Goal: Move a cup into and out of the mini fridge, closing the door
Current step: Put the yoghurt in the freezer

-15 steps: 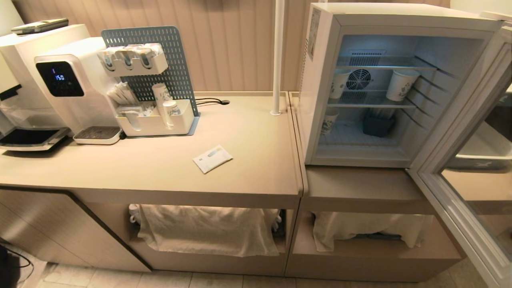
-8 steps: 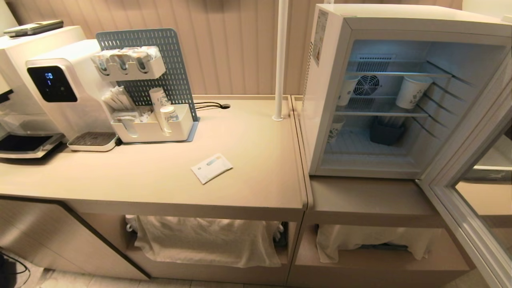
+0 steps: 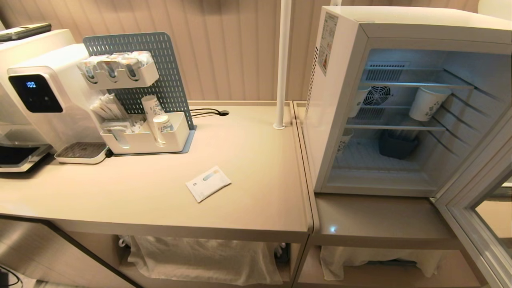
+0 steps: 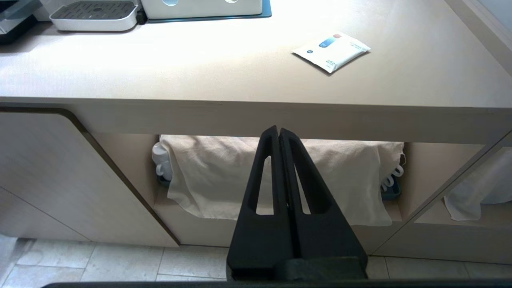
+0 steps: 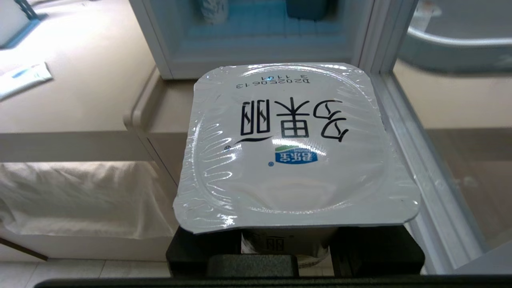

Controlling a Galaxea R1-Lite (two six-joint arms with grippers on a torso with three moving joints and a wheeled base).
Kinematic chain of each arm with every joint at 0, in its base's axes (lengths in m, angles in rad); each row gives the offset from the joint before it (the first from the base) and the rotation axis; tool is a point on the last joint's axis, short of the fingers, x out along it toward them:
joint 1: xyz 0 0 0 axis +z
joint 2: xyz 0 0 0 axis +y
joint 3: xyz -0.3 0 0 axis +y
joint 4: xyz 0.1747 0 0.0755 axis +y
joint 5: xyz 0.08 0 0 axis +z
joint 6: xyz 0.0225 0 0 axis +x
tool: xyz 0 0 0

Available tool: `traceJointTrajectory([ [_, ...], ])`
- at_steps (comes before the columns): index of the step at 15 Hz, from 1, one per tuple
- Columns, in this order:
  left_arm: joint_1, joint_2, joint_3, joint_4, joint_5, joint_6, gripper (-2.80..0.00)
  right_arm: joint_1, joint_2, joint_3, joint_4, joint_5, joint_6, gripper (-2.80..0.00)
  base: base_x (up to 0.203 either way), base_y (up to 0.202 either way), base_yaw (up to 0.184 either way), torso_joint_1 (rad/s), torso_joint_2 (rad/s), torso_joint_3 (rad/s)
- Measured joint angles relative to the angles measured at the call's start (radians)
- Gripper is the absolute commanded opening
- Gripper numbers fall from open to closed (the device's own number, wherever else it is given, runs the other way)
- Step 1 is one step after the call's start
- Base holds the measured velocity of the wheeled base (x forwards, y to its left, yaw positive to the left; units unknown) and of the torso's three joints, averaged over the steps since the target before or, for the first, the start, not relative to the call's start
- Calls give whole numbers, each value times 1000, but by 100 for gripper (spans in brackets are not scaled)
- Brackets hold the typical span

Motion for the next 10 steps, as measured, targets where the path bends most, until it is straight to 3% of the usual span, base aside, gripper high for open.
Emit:
traceJointTrajectory([
  [5, 0, 0, 0, 1, -1, -4, -280, 0, 79, -212, 132, 41, 1, -280, 0, 0, 0, 0, 0, 0],
  [10, 0, 0, 0, 1, -1, -5, -280, 0, 364, -473, 275, 81, -1, -280, 0, 0, 0, 0, 0, 0],
])
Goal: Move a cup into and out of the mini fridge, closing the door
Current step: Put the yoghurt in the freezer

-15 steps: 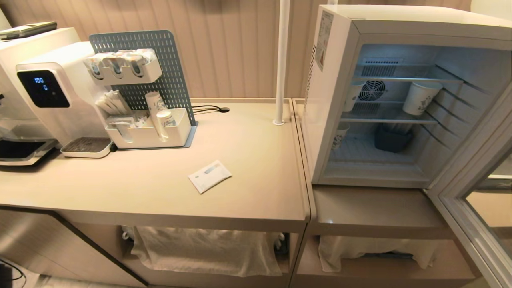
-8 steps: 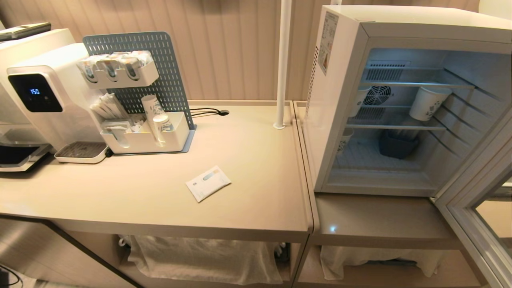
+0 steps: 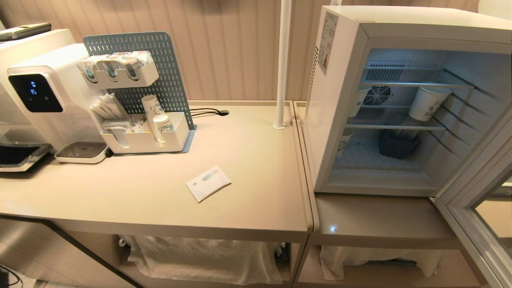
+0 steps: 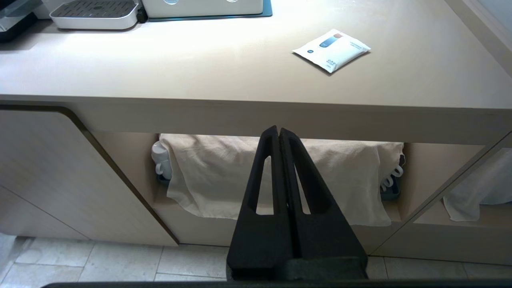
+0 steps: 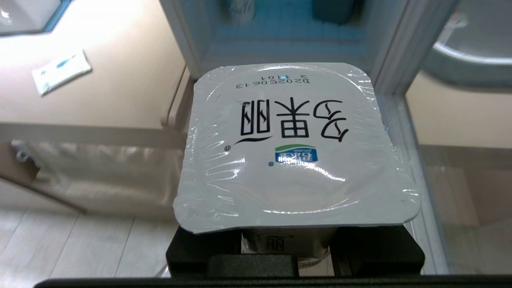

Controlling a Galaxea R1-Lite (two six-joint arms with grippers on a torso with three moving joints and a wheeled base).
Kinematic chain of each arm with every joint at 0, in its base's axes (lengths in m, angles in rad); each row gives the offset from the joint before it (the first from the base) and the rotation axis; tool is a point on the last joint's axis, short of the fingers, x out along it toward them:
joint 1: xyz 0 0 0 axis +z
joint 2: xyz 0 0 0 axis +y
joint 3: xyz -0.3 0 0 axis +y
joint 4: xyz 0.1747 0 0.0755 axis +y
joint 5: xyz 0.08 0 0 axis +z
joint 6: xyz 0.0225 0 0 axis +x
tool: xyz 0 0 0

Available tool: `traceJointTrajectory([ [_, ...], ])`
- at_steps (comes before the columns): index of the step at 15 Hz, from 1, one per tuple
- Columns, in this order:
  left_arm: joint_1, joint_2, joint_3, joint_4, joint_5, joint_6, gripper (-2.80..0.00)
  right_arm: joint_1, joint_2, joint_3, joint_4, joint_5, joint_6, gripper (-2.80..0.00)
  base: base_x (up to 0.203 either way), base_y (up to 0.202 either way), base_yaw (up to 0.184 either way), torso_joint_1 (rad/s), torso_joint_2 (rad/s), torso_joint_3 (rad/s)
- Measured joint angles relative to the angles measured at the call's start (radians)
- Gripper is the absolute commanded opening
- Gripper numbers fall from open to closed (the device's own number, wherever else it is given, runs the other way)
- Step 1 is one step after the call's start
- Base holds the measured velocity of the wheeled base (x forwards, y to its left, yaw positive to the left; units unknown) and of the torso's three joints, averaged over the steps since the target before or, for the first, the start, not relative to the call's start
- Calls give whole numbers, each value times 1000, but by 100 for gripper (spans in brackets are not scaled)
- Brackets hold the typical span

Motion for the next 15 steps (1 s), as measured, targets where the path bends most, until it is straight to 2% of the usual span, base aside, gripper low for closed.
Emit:
traceJointTrajectory([
  [3, 0, 0, 0, 0, 1, -1, -280, 0, 227, -114, 28, 43, -4, -280, 0, 0, 0, 0, 0, 0],
  [6, 0, 0, 0, 0, 1, -3, -280, 1, 441, -151, -58, 73, -7, -280, 0, 0, 0, 0, 0, 0],
  [9, 0, 0, 0, 0, 1, -3, -280, 4, 643, -127, -250, 77, -6, -280, 0, 0, 0, 0, 0, 0],
  [11, 0, 0, 0, 0, 1, -3, -280, 6, 775, -80, -424, 74, -5, -280, 0, 0, 0, 0, 0, 0],
  [15, 0, 0, 0, 0, 2, -5, -280, 40, 1019, 54, -875, 17, 1, -280, 0, 0, 0, 0, 0, 0],
])
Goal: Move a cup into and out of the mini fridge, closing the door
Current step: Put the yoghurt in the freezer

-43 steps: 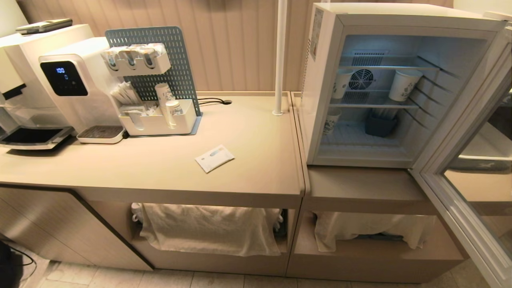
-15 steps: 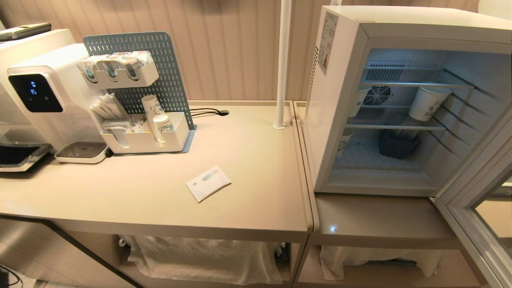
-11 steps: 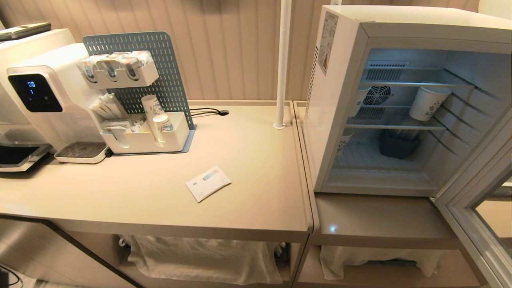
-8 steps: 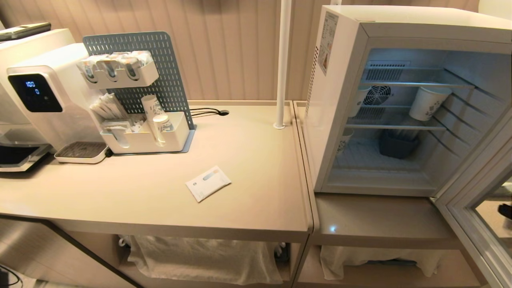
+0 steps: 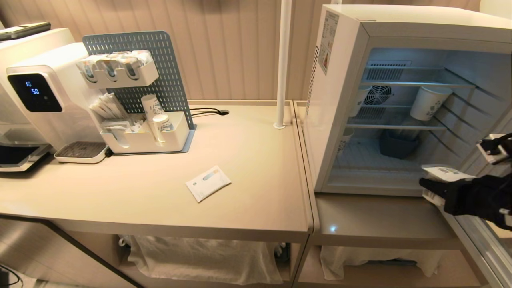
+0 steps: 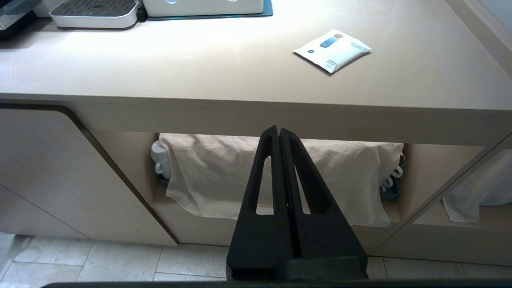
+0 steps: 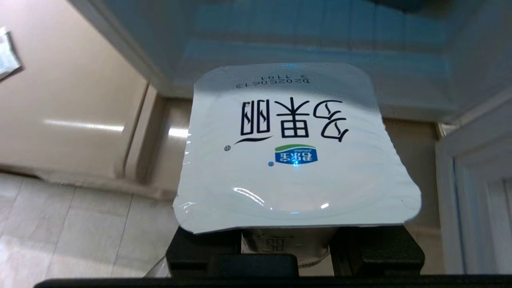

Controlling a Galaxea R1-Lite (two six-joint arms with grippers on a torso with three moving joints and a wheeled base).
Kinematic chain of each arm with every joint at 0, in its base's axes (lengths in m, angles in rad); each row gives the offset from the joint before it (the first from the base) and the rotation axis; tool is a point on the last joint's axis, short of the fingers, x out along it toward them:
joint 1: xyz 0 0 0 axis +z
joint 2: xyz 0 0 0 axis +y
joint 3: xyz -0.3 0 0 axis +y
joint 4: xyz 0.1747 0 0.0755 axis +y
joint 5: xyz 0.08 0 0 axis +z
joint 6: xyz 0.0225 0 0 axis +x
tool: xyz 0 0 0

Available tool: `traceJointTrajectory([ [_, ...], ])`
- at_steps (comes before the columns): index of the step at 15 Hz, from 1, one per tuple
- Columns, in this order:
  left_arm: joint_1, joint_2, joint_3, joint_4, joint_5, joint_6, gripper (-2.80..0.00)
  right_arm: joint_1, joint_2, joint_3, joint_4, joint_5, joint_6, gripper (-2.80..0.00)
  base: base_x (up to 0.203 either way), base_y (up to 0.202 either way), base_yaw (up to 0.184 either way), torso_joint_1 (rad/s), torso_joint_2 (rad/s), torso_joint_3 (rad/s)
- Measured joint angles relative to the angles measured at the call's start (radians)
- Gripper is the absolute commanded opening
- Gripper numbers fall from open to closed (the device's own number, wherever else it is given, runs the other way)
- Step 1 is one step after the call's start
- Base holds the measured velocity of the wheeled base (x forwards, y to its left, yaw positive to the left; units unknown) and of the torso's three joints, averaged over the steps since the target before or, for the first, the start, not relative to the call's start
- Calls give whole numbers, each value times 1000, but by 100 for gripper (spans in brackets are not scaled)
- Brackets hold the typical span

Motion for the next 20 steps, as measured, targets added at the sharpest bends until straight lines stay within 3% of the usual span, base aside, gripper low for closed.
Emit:
traceJointTrajectory([
  [6, 0, 0, 0, 0, 0, -2, -280, 113, 420, 113, -702, -243, 1, -280, 0, 0, 0, 0, 0, 0],
  [9, 0, 0, 0, 0, 0, -3, -280, 148, 620, 98, -920, -363, 0, -280, 0, 0, 0, 0, 0, 0],
  [15, 0, 0, 0, 0, 0, -5, -280, 161, 834, -105, -947, -421, -3, -280, 0, 0, 0, 0, 0, 0],
  [20, 0, 0, 0, 0, 0, -5, -280, 149, 888, -263, -804, -424, -3, -280, 0, 0, 0, 0, 0, 0],
])
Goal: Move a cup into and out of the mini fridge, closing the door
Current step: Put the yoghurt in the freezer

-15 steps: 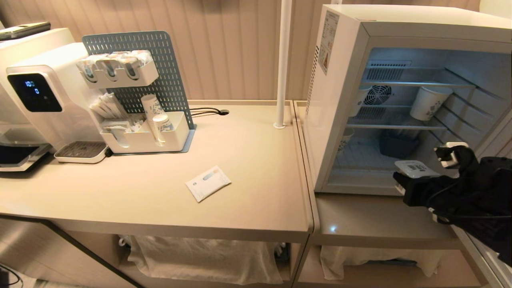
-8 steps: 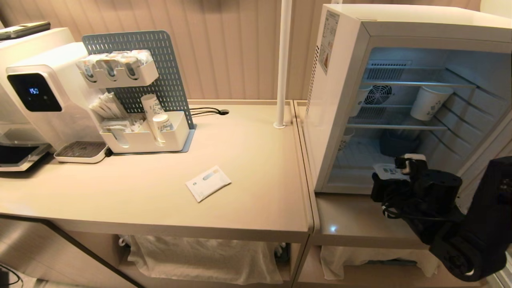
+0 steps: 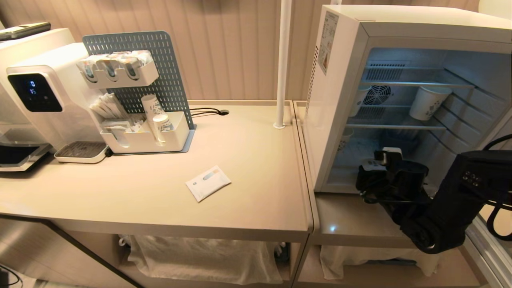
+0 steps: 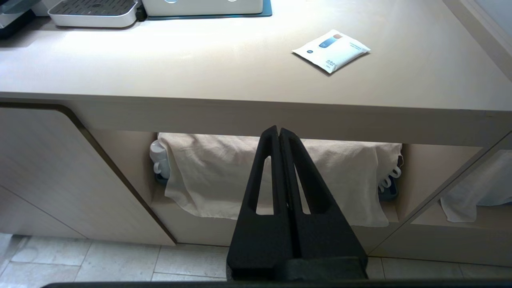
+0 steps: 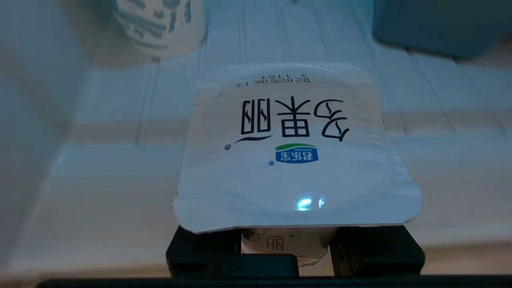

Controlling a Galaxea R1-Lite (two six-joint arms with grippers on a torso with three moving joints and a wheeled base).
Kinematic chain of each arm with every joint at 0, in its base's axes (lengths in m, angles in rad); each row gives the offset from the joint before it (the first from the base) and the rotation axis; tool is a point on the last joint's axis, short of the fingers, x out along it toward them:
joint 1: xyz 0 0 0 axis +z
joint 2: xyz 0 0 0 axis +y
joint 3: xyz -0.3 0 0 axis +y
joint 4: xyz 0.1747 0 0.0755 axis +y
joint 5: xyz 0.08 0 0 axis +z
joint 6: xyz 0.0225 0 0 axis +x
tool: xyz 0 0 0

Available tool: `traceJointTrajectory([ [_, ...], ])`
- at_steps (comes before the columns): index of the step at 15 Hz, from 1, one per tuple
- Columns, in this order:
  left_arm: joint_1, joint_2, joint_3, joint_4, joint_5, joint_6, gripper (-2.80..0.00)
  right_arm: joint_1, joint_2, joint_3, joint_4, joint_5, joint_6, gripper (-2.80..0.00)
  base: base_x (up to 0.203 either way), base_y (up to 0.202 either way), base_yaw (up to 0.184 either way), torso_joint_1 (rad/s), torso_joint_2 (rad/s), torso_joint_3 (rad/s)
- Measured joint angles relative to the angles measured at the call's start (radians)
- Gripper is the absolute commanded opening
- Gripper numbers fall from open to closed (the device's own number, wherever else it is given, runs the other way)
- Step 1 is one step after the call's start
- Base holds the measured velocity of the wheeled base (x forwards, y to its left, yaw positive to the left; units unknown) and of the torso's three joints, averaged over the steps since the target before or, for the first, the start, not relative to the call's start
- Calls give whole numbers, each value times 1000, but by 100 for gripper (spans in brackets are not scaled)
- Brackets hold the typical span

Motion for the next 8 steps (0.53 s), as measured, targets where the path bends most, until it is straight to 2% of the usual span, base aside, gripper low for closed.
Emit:
traceJointTrajectory([
  [8, 0, 0, 0, 0, 1, 0, -280, -37, 57, -168, 171, -23, 2, -280, 0, 0, 0, 0, 0, 0],
])
